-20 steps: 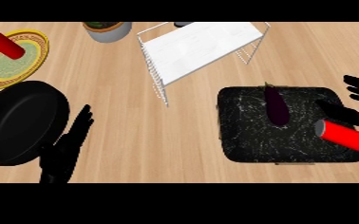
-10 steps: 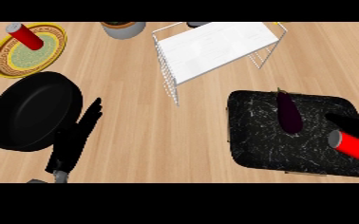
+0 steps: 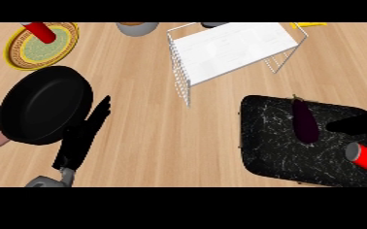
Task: Pick the eggplant from the tray and place it in the tiered shelf
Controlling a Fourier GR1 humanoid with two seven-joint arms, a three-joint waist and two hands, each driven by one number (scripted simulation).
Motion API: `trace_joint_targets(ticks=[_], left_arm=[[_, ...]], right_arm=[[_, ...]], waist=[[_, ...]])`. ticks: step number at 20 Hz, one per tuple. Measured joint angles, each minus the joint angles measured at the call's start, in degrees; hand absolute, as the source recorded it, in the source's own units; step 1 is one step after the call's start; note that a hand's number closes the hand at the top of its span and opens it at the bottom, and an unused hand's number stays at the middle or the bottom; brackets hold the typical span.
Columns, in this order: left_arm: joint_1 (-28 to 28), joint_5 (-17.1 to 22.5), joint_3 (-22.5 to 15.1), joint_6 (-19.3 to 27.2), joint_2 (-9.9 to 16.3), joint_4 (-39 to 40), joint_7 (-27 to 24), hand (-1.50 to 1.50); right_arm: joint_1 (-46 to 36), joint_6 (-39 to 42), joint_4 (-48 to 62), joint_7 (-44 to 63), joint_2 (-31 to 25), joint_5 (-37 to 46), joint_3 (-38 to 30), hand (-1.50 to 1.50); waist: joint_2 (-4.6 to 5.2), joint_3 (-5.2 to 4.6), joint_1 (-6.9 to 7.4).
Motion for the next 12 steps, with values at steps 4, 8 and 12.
trace_joint_targets(ticks=[4, 8, 12], left_arm=[[-0.98, -0.74, -0.37, -0.03, -0.74, 1.14, -0.12, 0.00], [-1.17, -1.11, -0.57, -0.33, -1.53, 1.67, -0.33, 0.00], [-1.32, -1.58, -0.12, -0.27, -1.84, 1.92, -0.11, 0.00]], right_arm=[[-4.30, 5.30, 2.07, 7.52, -2.86, 5.91, 7.22, -1.50], [-11.50, 8.45, 7.14, 10.73, -1.45, 9.31, 12.34, -1.50], [-17.29, 9.84, 14.43, 11.68, 3.98, 11.21, 15.54, -1.50]], waist=[[0.22, -0.01, 0.87], [0.23, 0.09, 1.21], [0.14, 0.20, 0.78]])
